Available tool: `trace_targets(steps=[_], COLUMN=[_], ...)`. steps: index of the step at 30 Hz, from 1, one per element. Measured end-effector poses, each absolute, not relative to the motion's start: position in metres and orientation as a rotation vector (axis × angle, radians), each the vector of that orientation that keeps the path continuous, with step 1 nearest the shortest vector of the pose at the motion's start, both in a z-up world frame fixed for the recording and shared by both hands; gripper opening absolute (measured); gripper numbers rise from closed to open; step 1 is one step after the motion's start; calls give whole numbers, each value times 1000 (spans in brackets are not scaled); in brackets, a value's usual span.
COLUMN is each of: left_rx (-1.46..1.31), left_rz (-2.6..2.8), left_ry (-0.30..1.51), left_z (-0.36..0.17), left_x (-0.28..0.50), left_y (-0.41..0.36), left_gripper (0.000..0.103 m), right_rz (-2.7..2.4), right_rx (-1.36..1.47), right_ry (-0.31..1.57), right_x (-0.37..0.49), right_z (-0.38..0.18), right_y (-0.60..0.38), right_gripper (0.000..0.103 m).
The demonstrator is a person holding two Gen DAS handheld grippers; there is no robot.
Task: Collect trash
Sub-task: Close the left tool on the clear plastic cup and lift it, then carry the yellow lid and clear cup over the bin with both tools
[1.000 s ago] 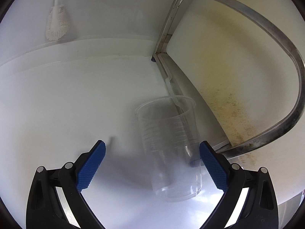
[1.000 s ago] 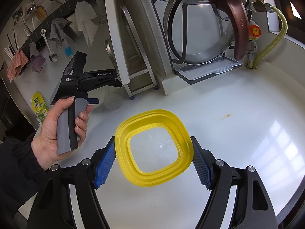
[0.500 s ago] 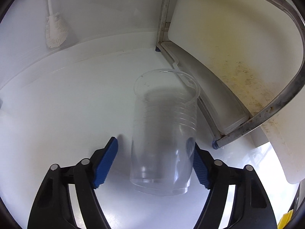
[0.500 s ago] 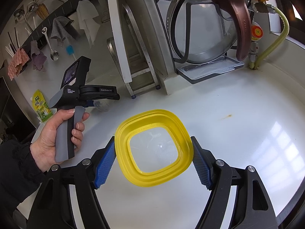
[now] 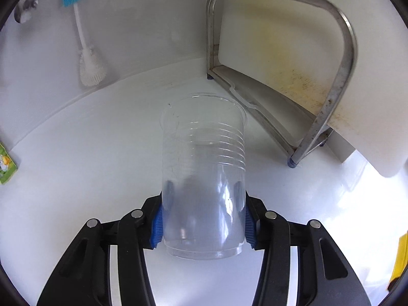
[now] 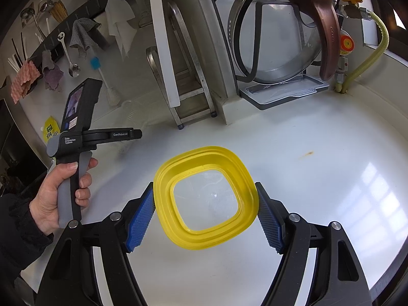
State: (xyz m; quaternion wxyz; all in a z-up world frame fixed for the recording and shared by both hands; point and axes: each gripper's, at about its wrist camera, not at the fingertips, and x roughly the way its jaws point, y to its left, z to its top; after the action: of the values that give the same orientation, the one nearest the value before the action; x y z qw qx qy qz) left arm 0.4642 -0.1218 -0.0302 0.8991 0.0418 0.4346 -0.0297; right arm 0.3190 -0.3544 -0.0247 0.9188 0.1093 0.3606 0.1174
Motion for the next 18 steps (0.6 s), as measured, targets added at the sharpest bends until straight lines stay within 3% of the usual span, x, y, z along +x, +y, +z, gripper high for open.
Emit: trace_targets(steps=[18], left_rx=[141], left_rz=[-135], left_ry=[803], left_z=[15], left_x=[321], left_y=[-61], left_gripper=[48], right_rz=[263], right_rx=[217], right_ry=[730], right_x=[275], right_z=[-14], right_y=[-310], right_gripper=[72])
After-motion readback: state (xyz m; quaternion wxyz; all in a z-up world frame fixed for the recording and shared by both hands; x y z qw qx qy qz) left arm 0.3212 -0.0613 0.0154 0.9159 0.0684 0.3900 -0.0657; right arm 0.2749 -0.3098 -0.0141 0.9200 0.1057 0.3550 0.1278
